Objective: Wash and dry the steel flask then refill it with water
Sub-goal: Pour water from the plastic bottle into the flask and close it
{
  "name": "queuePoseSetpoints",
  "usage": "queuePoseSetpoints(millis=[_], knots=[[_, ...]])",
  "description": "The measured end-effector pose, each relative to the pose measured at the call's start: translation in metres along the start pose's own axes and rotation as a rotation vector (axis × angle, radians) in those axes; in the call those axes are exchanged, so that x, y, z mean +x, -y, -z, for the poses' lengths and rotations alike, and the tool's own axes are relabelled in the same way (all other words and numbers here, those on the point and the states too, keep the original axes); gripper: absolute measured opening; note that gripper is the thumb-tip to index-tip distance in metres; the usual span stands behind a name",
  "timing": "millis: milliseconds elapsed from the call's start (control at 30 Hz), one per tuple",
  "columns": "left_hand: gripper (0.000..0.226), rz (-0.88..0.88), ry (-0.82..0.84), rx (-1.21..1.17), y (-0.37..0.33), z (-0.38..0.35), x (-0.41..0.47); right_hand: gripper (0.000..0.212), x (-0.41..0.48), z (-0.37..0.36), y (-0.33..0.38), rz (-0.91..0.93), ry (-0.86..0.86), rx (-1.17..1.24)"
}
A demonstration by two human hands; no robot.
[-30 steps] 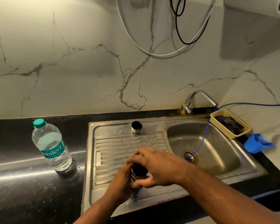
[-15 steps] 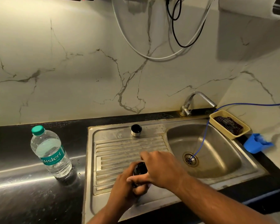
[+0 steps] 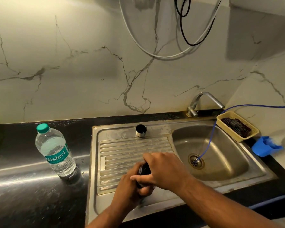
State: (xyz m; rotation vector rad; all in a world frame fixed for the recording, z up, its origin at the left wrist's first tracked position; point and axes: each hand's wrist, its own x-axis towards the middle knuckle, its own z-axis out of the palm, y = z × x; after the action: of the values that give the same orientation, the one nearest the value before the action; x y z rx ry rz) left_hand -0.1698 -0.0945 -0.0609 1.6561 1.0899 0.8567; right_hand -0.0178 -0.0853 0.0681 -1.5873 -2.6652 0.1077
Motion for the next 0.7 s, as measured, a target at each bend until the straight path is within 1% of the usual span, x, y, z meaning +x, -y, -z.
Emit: queuePoseSetpoints(millis=[33, 100, 133, 167, 200, 267, 333, 400, 433, 467, 500, 567, 600, 633, 667, 700], knots=[[0.036, -0.059, -0.003, 0.108, 0.003, 0.002, -0.001, 0.065, 0.0, 0.003, -0.003, 0.025, 0.043, 0.056], [0.051, -0.1, -0.068, 0.213, 0.005, 0.003, 0.0, 0.07, -0.001, 0.011, -0.011, 0.141, 0.184, 0.158], [0.054, -0.116, -0.101, 0.22, 0.006, 0.004, 0.001, 0.068, -0.001, 0.015, -0.015, 0.198, 0.251, 0.177], [0.053, -0.134, -0.108, 0.173, -0.001, 0.004, 0.001, 0.064, -0.001, 0.018, -0.018, 0.234, 0.293, 0.18], [0.051, -0.14, -0.104, 0.136, -0.005, 0.002, 0.002, 0.06, -0.002, 0.02, -0.02, 0.237, 0.308, 0.175], [0.05, -0.097, -0.127, 0.112, -0.013, 0.002, 0.001, 0.053, -0.003, 0.02, -0.018, 0.198, 0.253, 0.182], [0.053, -0.019, -0.12, 0.105, -0.018, 0.002, -0.001, 0.045, -0.002, 0.014, -0.011, 0.152, 0.14, 0.135], [0.052, 0.074, -0.095, 0.021, -0.019, 0.003, -0.002, 0.05, 0.0, 0.001, -0.004, 0.09, 0.015, 0.032], [0.048, 0.099, -0.083, -0.044, -0.018, 0.004, -0.001, 0.053, 0.001, -0.004, 0.0, 0.049, -0.035, 0.005], [0.04, 0.109, -0.072, -0.109, -0.017, 0.003, -0.001, 0.055, 0.001, -0.007, 0.002, 0.007, -0.074, -0.001], [0.033, 0.075, -0.073, -0.074, -0.016, 0.001, 0.0, 0.056, 0.001, -0.01, 0.003, -0.027, -0.092, 0.0], [0.025, 0.094, -0.017, -0.143, -0.017, 0.004, -0.002, 0.06, 0.001, -0.01, 0.001, -0.044, -0.086, -0.002], [0.03, 0.103, 0.012, -0.163, -0.013, 0.007, -0.002, 0.062, 0.001, -0.009, -0.002, -0.02, -0.071, 0.004], [0.044, 0.096, 0.038, -0.127, -0.009, 0.01, -0.001, 0.063, 0.001, -0.007, -0.006, 0.016, -0.034, 0.034], [0.054, 0.087, 0.066, -0.071, -0.007, 0.014, -0.001, 0.064, 0.002, -0.004, -0.011, 0.049, 0.029, 0.087], [0.056, 0.079, 0.092, -0.017, -0.008, 0.016, -0.001, 0.063, 0.003, 0.0, -0.017, 0.069, 0.11, 0.153]])
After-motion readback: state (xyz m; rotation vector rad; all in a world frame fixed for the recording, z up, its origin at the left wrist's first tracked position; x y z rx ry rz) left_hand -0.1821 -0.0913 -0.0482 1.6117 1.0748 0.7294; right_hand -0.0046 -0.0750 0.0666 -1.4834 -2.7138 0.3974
